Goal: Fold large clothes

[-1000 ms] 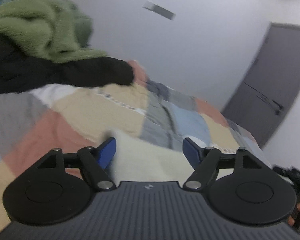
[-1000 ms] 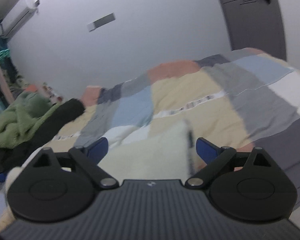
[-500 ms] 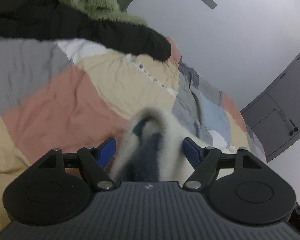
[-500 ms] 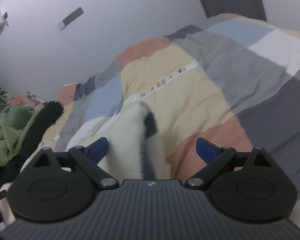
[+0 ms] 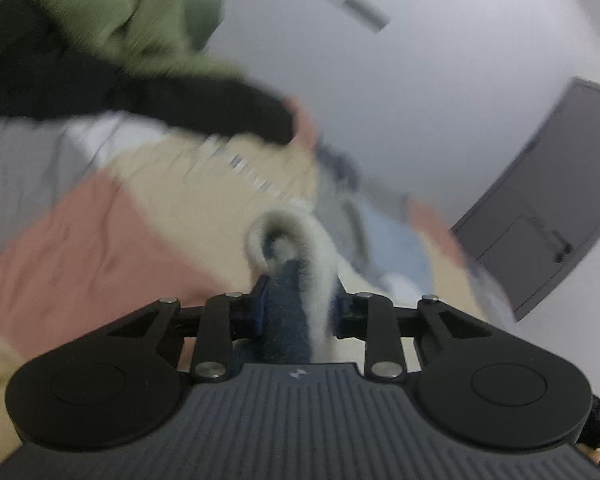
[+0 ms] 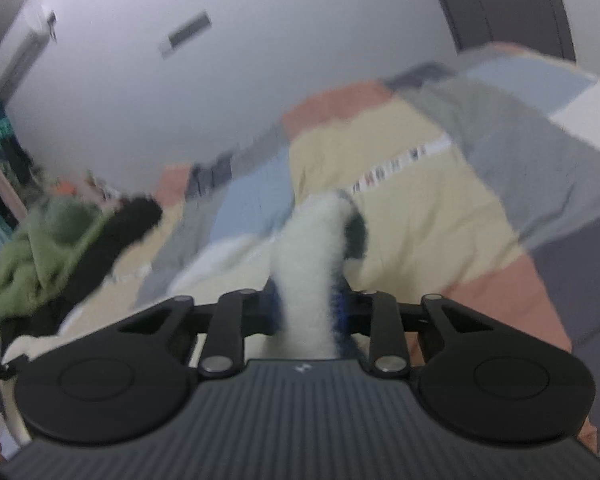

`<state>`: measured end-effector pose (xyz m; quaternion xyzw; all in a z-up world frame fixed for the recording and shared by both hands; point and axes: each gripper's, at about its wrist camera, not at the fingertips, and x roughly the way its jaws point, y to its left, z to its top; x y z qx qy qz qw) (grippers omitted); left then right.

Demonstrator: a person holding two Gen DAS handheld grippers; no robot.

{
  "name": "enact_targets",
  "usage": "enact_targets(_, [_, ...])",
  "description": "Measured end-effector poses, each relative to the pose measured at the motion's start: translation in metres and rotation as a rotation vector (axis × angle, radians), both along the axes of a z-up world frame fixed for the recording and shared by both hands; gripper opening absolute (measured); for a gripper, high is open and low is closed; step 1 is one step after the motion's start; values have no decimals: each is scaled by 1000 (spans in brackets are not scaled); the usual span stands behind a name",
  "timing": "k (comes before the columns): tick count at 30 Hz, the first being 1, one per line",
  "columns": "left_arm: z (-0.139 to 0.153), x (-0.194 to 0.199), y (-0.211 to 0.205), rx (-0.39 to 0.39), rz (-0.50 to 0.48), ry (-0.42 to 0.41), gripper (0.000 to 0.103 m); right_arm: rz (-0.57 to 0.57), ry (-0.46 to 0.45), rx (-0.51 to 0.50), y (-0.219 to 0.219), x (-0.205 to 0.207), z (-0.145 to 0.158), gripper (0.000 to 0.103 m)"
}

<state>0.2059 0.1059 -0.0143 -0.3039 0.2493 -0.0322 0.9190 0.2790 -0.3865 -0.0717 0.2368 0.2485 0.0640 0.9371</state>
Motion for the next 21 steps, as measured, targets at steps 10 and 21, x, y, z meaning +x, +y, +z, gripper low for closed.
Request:
enact_targets(10, [-25, 18, -3, 3, 12, 109, 35, -21, 69, -78, 6, 16, -19, 29])
enact_targets(21, [21, -32, -16, 125, 60, -43, 64, -30, 89, -183, 16, -15, 8, 73])
